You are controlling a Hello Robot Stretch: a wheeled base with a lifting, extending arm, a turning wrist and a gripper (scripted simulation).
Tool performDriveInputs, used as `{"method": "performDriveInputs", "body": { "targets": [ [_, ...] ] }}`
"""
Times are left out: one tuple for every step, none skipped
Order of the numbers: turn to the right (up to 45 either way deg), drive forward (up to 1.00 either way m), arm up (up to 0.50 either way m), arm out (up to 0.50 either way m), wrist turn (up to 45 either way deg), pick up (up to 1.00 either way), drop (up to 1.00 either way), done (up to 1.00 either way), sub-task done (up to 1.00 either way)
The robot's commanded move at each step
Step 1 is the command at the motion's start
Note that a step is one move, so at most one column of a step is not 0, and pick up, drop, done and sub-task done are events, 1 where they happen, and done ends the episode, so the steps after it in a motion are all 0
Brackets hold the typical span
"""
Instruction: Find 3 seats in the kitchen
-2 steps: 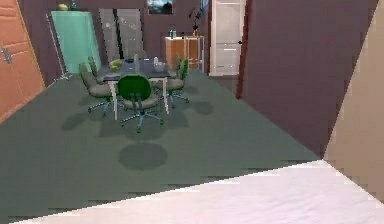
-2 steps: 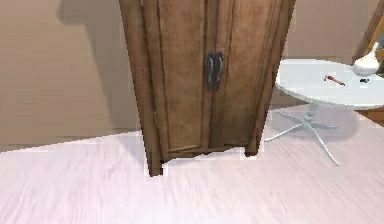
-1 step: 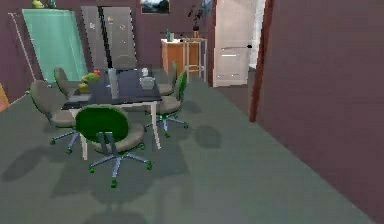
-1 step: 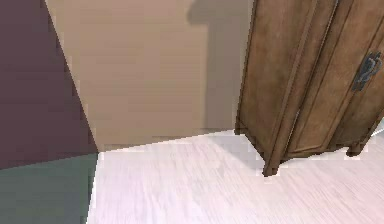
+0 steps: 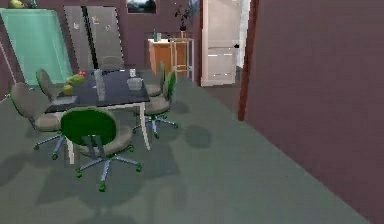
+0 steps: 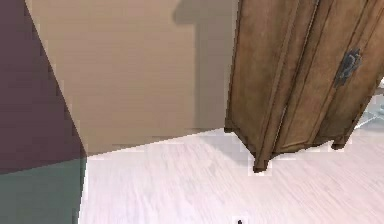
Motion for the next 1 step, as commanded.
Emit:
{"method": "performDriveInputs", "body": {
  "targets": [
    [0.0,0.8,0.0,0.0,0.0,0.0,0.0,0.0,0.0]
  ]
}}
